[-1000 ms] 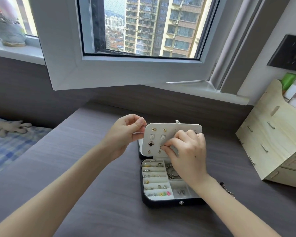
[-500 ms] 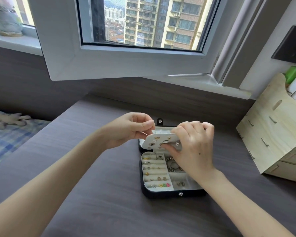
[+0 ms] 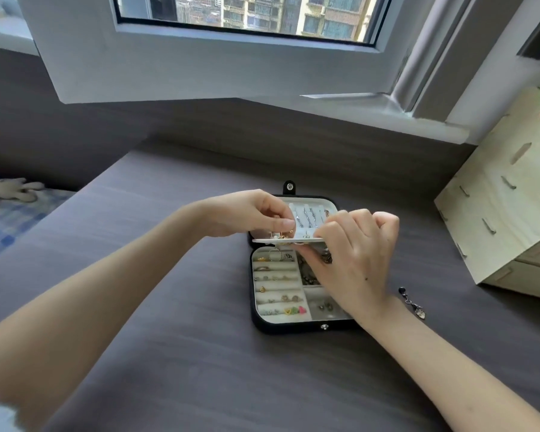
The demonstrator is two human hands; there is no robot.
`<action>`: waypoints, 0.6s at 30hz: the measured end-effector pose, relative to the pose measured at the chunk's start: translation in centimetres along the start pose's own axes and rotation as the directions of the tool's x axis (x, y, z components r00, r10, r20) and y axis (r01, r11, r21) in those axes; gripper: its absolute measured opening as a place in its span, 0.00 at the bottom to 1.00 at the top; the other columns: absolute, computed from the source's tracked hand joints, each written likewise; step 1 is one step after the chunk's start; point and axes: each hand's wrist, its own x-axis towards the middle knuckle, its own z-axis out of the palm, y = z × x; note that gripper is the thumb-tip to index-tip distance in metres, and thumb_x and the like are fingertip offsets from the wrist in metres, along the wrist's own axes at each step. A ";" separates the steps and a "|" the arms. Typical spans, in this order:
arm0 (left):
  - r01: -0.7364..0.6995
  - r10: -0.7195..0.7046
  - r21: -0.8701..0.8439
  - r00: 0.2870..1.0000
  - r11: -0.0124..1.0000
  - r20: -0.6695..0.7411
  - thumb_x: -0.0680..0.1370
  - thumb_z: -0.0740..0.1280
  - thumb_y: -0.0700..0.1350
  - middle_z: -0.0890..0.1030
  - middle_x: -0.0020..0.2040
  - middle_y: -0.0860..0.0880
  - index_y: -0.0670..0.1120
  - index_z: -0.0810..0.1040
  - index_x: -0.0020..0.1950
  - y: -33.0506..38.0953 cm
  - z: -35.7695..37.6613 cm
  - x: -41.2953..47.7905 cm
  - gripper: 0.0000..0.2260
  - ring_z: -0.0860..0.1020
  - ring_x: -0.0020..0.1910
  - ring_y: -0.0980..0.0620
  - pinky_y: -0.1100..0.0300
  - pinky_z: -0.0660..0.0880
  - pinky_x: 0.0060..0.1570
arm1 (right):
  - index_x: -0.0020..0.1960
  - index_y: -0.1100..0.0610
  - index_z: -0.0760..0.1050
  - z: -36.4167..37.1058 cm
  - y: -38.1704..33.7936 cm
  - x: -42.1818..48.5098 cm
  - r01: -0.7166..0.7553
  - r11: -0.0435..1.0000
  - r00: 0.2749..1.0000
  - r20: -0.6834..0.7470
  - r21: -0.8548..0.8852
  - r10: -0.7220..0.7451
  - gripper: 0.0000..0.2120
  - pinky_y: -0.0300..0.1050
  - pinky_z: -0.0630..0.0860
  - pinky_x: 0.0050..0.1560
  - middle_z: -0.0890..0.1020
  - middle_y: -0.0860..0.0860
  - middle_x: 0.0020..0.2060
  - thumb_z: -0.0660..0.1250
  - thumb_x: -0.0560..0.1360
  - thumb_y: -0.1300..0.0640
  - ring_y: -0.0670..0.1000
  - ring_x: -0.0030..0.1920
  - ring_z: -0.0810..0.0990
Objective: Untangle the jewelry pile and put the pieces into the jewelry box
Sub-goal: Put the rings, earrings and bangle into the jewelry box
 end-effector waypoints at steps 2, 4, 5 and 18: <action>0.006 -0.006 -0.003 1.000 1.000 0.010 0.79 0.65 0.44 0.78 0.37 0.55 0.49 0.80 0.40 0.0 -0.1 0.0 0.08 0.71 0.39 0.53 0.61 0.69 0.42 | 0.32 0.58 0.73 0.0 0.0 0.0 -0.004 1.000 1.000 0.000 0.002 0.004 0.20 0.48 0.59 0.43 0.77 0.50 0.32 0.76 0.68 0.45 0.51 0.36 0.68; 0.003 -0.003 0.004 1.000 1.000 0.018 0.79 0.65 0.44 0.78 0.36 0.56 0.50 0.80 0.40 -0.1 -0.1 0.1 0.08 0.72 0.38 0.55 0.64 0.69 0.40 | 0.32 0.58 0.73 0.0 0.0 -0.1 -0.004 1.000 1.000 -0.003 0.004 0.004 0.20 0.48 0.59 0.43 0.77 0.50 0.32 0.76 0.68 0.45 0.51 0.36 0.68; -0.001 0.001 0.007 1.000 1.000 0.019 0.79 0.65 0.44 0.78 0.36 0.56 0.50 0.80 0.41 -0.1 -0.2 0.1 0.08 0.72 0.38 0.56 0.64 0.70 0.39 | 0.32 0.58 0.73 0.0 0.0 0.0 -0.002 1.000 1.000 -0.005 0.004 0.002 0.20 0.48 0.59 0.43 0.77 0.50 0.32 0.75 0.68 0.45 0.51 0.36 0.68; -0.070 0.075 0.179 0.997 0.981 -0.024 0.76 0.70 0.43 0.77 0.37 0.49 0.47 0.80 0.40 0.4 -0.2 0.3 0.04 0.70 0.37 0.53 0.58 0.67 0.42 | 0.32 0.58 0.71 0.1 -0.1 -0.1 -0.007 1.000 1.000 -0.015 -0.018 0.007 0.20 0.48 0.59 0.42 0.76 0.50 0.31 0.75 0.68 0.45 0.50 0.36 0.67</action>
